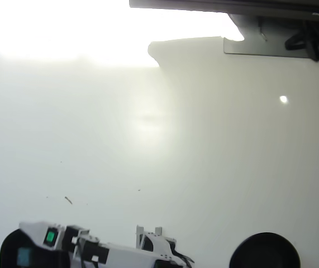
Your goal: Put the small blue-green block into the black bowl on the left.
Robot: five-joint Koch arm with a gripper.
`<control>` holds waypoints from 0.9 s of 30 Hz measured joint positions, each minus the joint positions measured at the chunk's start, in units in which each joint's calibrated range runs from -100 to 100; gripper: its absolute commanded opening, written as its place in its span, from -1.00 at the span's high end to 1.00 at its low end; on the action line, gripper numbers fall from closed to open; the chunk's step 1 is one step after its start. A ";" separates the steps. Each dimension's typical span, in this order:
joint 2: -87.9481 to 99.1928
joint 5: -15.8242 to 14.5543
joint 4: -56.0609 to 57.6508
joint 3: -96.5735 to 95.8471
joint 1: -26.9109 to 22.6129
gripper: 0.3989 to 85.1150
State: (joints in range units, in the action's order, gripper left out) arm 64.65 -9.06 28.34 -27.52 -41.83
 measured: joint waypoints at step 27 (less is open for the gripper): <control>12.50 0.10 0.58 -8.68 25.49 0.11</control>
State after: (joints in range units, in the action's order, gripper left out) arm 77.15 -8.96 28.92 -36.20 -16.34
